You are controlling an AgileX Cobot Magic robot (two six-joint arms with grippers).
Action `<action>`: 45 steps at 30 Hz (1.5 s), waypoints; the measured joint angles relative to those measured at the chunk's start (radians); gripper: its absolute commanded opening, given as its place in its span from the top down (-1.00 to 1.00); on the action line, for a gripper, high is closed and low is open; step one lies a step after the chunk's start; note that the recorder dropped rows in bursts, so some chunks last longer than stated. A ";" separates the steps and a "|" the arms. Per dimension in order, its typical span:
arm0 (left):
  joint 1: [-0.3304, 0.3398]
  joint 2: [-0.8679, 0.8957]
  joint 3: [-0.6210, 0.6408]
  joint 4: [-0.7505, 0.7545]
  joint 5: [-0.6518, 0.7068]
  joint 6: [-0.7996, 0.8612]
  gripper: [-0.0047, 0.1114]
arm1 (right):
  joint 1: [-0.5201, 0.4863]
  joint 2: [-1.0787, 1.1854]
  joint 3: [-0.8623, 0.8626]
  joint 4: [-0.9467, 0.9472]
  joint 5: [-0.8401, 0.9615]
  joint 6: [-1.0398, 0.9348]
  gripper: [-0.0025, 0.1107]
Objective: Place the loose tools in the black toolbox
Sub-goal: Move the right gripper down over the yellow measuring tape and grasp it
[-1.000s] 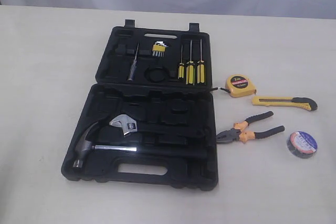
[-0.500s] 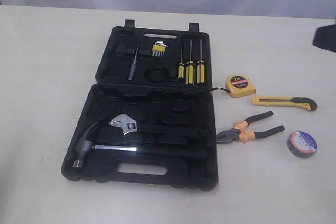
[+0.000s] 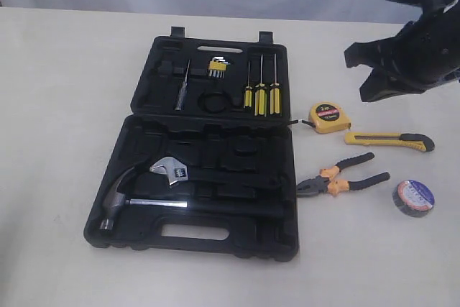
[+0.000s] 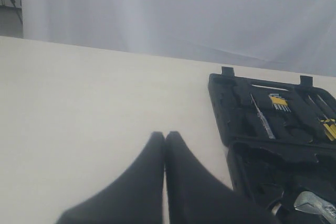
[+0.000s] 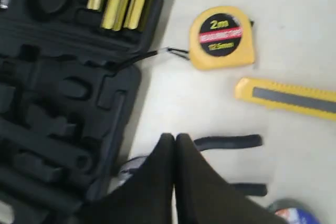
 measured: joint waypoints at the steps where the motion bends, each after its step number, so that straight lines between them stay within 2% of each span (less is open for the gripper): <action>1: 0.000 0.000 0.000 0.000 0.000 0.000 0.92 | 0.000 0.029 -0.008 -0.029 -0.022 -0.004 0.96; 12: 0.000 0.000 0.000 0.000 0.000 0.000 0.92 | 0.008 0.233 -0.194 -0.203 -0.006 -0.007 0.96; 19: 0.000 0.000 0.000 0.000 0.000 0.000 0.92 | 0.130 0.245 -0.204 -0.428 0.001 0.088 0.96; 24: 0.000 0.000 0.000 0.000 0.000 0.000 0.92 | 0.195 0.245 -0.204 -0.452 0.001 0.137 0.94; 27: 0.000 0.000 0.000 0.000 0.000 0.000 0.92 | 0.197 0.245 -0.204 -0.454 0.001 0.177 0.65; 32: 0.000 0.000 0.000 0.000 0.000 0.000 0.92 | 0.197 0.245 -0.204 -0.466 -0.001 0.211 -0.33; 33: 0.000 0.000 0.000 0.000 0.000 0.000 0.92 | 0.197 0.245 -0.204 -0.466 -0.007 0.211 -0.42; 37: 0.000 0.000 0.000 0.000 0.000 0.000 0.92 | 0.197 0.250 -0.205 -0.466 -0.030 0.218 -0.27; 45: 0.000 0.000 0.000 0.000 0.000 0.000 0.92 | 0.195 0.372 -0.227 -0.466 -0.093 0.222 -0.28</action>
